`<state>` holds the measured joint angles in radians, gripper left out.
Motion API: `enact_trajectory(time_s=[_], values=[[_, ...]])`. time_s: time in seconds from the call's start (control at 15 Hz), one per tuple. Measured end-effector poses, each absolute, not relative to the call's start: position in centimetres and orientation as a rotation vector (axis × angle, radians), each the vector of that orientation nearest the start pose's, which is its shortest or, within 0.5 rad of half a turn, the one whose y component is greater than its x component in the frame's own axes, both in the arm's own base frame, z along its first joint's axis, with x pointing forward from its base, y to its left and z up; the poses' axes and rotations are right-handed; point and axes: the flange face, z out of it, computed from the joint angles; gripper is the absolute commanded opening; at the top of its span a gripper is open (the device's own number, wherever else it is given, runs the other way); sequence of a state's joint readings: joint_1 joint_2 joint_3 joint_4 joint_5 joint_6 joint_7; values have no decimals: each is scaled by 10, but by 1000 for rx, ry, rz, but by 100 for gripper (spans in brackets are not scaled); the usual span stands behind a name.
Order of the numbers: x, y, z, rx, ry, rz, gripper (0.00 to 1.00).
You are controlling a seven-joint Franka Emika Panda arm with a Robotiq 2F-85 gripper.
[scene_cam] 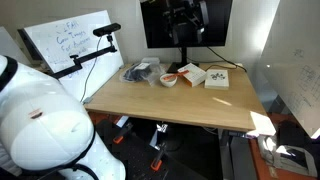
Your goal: Remove the red thing from the bowl and put it on the table
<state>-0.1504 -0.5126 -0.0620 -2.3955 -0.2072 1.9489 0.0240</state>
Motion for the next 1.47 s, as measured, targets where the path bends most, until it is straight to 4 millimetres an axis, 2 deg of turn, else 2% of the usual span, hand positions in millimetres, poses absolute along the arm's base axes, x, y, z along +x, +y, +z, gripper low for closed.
enact_trajectory(time_s=[0.47,0.6,0.73,0.93,1.13,1.27,1.47], values=[[392,-99,508,-3299,262,-83,100],[403,-90,500,-3280,272,-114,100],[430,-72,475,-3227,316,-154,100],[480,-44,413,-3135,418,-126,100],[528,-24,356,-3037,481,-29,100],[560,-9,332,-2993,488,5,100],[606,27,309,-2961,451,13,100]])
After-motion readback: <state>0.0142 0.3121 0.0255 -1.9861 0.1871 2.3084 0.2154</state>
